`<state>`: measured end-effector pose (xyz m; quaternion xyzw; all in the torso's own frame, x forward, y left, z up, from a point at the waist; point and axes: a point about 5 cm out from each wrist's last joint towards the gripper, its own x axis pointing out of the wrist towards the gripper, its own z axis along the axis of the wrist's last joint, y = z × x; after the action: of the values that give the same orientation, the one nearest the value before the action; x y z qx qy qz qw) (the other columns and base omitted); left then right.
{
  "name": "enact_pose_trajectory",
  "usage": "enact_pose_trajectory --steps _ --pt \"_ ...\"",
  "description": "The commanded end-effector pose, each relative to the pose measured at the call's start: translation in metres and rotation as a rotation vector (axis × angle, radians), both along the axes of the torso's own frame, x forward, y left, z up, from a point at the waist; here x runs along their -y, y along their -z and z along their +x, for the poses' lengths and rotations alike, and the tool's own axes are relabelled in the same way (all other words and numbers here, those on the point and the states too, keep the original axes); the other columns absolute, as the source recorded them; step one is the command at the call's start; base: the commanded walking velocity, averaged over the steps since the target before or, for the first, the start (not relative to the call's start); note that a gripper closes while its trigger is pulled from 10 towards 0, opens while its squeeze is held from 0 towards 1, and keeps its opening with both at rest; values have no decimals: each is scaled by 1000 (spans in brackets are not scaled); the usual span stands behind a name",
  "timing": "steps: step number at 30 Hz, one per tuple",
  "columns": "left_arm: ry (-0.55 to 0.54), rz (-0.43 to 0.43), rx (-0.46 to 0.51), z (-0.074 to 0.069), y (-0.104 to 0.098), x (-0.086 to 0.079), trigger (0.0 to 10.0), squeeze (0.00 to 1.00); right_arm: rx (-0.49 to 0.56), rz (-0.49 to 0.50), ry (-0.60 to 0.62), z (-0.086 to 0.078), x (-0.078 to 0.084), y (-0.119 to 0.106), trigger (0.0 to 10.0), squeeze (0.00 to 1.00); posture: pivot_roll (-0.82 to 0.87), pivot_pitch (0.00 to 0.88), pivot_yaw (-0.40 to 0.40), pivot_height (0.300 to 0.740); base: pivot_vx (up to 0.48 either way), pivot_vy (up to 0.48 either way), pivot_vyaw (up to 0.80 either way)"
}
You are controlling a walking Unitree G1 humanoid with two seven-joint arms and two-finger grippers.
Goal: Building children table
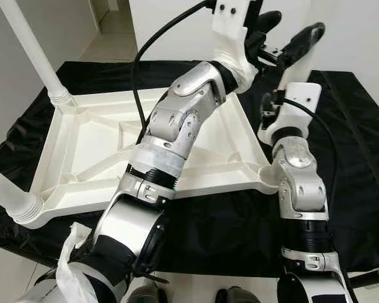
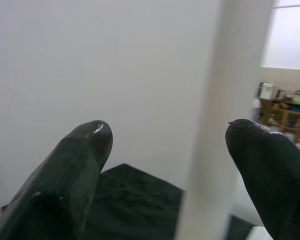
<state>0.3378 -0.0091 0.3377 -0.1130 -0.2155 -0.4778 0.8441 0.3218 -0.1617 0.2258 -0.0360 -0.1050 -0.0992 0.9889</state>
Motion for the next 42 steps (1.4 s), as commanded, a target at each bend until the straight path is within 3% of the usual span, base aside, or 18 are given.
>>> enact_pose_trajectory --steps 1,10,19,21,22,23,24,32,36,42 --pt "11 30 26 2 5 -5 10000 0 19 20 18 -3 3 -3 10000 0 -38 13 22 740 0 0 0" --pt "-131 217 102 17 36 -40 10000 0 39 12 94 -19 22 6 10000 0 -43 9 25 740 0 0 0" --pt "-223 263 40 28 60 -62 10000 0 46 7 105 -29 26 12 10000 0 -47 10 28 740 0 0 0" --pt "-257 349 -57 31 96 -76 10000 0 72 -6 71 -33 25 11 10000 0 -52 11 31 740 0 0 0" --pt "-257 349 -57 31 96 -76 10000 0 72 -6 71 -33 25 11 10000 0 -52 11 31 740 0 0 0" --pt "-258 401 -89 29 116 -83 10000 0 89 -7 51 -36 24 10 10000 0 -51 11 31 740 0 0 0" --pt "-258 401 -89 29 116 -83 10000 0 89 -7 51 -36 24 10 10000 0 -51 11 31 740 0 0 0" --pt "-137 528 -75 14 143 -93 10000 0 111 -8 7 -38 22 8 10000 0 -49 15 29 740 0 0 0" --pt "56 609 -65 -7 156 -98 10000 0 118 -21 -11 -39 21 8 10000 0 -44 18 26 740 0 0 0" --pt "231 692 -48 -32 169 -93 10000 0 119 -29 -20 -39 22 10 10000 0 -41 23 23 740 0 0 0"
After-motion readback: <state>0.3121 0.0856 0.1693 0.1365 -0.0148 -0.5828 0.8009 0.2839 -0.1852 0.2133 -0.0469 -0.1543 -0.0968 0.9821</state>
